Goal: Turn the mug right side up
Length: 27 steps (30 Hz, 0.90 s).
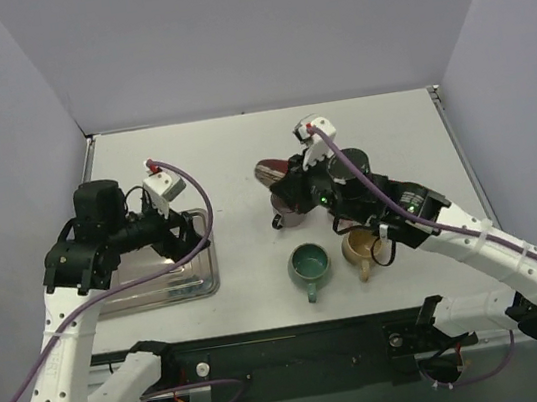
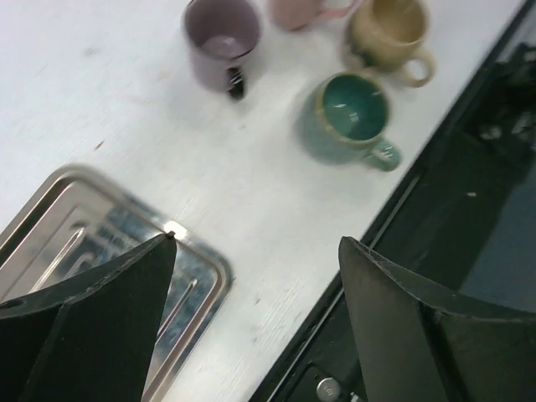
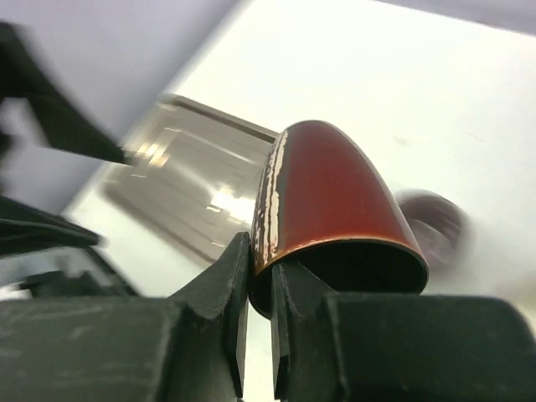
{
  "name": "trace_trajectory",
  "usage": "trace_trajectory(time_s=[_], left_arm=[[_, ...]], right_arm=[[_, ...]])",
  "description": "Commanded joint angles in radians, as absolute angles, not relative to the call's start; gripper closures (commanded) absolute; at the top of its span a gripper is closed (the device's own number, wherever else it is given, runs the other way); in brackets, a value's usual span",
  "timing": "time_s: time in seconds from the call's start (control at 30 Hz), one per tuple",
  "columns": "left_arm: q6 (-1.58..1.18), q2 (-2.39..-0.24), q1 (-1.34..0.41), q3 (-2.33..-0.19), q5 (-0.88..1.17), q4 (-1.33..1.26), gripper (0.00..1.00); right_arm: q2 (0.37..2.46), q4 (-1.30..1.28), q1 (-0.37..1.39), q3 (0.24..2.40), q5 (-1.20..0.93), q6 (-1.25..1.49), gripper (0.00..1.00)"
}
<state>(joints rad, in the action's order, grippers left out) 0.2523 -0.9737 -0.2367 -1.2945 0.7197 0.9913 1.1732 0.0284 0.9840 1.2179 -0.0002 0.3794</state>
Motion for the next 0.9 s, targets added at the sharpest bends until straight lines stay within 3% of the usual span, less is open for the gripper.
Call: trace_trajectory(time_s=[0.0, 0.17, 0.4, 0.7, 0.87], left_arm=[[0.294, -0.951, -0.207, -1.215, 0.381, 0.967, 0.11], [0.313, -0.998, -0.112, -1.08, 0.317, 0.871, 0.1], [0.247, -1.063, -0.015, -0.953, 0.279, 0.591, 0.09], [0.25, -1.048, 0.028, -0.877, 0.296, 0.526, 0.06], [0.249, -1.052, 0.037, -0.867, 0.317, 0.52, 0.06]], right_arm=[[1.1, -0.624, 0.864, 1.365, 0.377, 0.299, 1.0], [1.055, -0.882, 0.629, 1.232, 0.394, 0.348, 1.0], [0.976, -0.64, 0.283, 0.846, 0.082, 0.409, 1.0], [1.135, -0.494, 0.147, 0.686, -0.064, 0.428, 0.99], [1.154, -0.48, 0.124, 0.673, -0.08, 0.417, 0.8]])
